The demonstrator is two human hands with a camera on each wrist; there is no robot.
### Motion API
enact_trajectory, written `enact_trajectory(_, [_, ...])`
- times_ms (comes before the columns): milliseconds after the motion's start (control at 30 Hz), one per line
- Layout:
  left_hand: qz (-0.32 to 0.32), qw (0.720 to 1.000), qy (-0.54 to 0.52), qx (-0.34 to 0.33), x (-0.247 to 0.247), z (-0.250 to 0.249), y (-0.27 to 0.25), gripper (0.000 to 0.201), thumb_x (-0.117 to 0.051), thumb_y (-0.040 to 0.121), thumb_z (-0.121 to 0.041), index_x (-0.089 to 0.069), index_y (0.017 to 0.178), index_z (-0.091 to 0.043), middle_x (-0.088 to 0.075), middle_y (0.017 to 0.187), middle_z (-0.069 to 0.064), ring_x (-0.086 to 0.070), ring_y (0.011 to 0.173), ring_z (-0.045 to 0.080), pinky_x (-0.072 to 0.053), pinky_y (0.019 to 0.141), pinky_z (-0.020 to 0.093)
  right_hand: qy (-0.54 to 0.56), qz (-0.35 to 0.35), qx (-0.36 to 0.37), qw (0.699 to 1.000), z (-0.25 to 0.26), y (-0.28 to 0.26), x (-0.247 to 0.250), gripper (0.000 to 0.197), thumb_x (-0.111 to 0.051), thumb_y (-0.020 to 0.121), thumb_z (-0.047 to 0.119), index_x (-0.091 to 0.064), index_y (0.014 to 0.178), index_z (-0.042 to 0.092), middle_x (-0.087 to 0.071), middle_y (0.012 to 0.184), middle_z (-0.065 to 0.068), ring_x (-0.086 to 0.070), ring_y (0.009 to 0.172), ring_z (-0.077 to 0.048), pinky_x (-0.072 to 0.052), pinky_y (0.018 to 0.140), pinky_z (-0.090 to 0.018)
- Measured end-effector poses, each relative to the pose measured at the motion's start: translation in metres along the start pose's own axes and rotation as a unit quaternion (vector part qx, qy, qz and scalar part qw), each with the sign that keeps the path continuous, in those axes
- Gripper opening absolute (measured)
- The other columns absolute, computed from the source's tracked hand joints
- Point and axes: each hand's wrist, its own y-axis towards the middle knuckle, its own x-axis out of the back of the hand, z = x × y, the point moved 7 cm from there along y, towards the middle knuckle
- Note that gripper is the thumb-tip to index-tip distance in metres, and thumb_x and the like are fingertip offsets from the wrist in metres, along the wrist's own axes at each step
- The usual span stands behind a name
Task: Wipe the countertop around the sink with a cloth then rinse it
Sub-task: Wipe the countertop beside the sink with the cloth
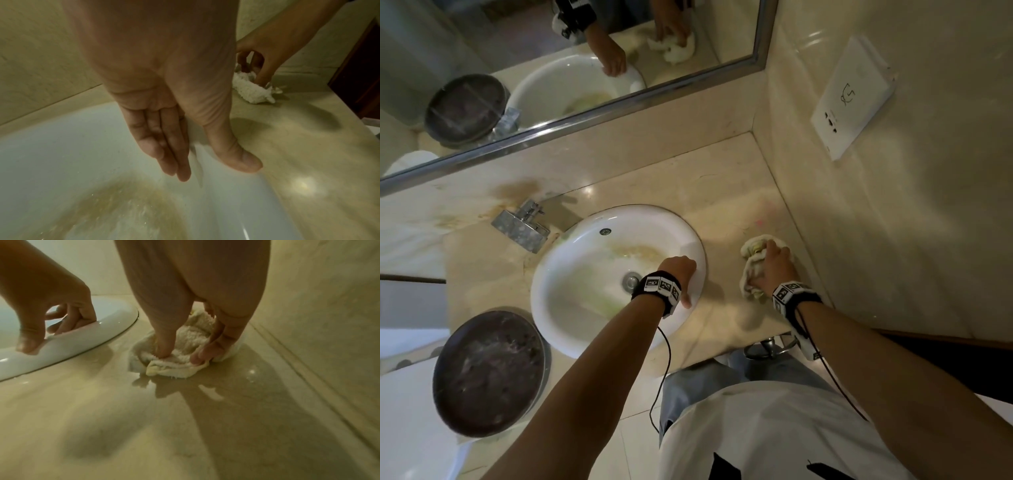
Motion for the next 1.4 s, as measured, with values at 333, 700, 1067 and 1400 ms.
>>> enact_trajectory(333, [0.027, 1.000, 0.013, 0.001, 0.001, -0.002, 0.003, 0.067, -0.092, 0.058, -0.047, -0.062, 0.103, -0.007, -0.068, 0.096, 0.006, -0.069, 0.086, 0.025, -0.051, 0.067, 0.030, 0.054, -0.040, 0.024, 0.997, 0.068, 0.037, -0.001, 0.124, -0.090, 0.063, 0.047, -0.013, 0.154, 0.010, -0.030, 0.142, -0.023, -0.047, 0.124, -0.033, -0.049, 0.091, -0.035])
enact_trajectory(700, [0.045, 0.999, 0.017, -0.007, -0.002, 0.003, 0.010, 0.056, -0.092, 0.061, -0.041, -0.055, 0.088, -0.010, -0.069, 0.093, 0.008, -0.070, 0.086, 0.027, -0.049, 0.066, 0.029, 0.038, -0.035, 0.087, 0.995, 0.126, 0.092, 0.028, 0.113, -0.089, 0.067, 0.046, -0.019, 0.151, 0.017, -0.035, 0.141, -0.021, -0.049, 0.123, -0.037, -0.049, 0.090, -0.042])
enact_trajectory(1067, [0.037, 0.998, 0.039, -0.009, -0.006, 0.006, 0.009, 0.056, -0.092, 0.061, -0.043, -0.066, 0.096, -0.008, -0.071, 0.088, 0.005, -0.070, 0.081, 0.025, -0.053, 0.066, 0.031, 0.112, -0.048, 0.097, 0.988, 0.143, 0.119, 0.051, 0.052, -0.074, 0.088, 0.034, -0.045, 0.129, 0.020, -0.053, 0.120, -0.017, -0.061, 0.101, -0.035, -0.049, 0.077, -0.034])
enact_trajectory(1400, [-0.128, 0.989, -0.057, 0.052, 0.025, 0.057, 0.012, 0.070, -0.062, 0.078, -0.072, -0.051, 0.110, -0.011, -0.064, 0.104, 0.007, -0.063, 0.086, 0.026, -0.053, 0.073, 0.039, 0.225, -0.184, 0.091, 0.952, 0.057, 0.078, 0.083, 0.037, -0.073, 0.086, 0.037, -0.053, 0.114, 0.024, -0.056, 0.110, -0.009, -0.058, 0.092, -0.028, -0.042, 0.072, -0.030])
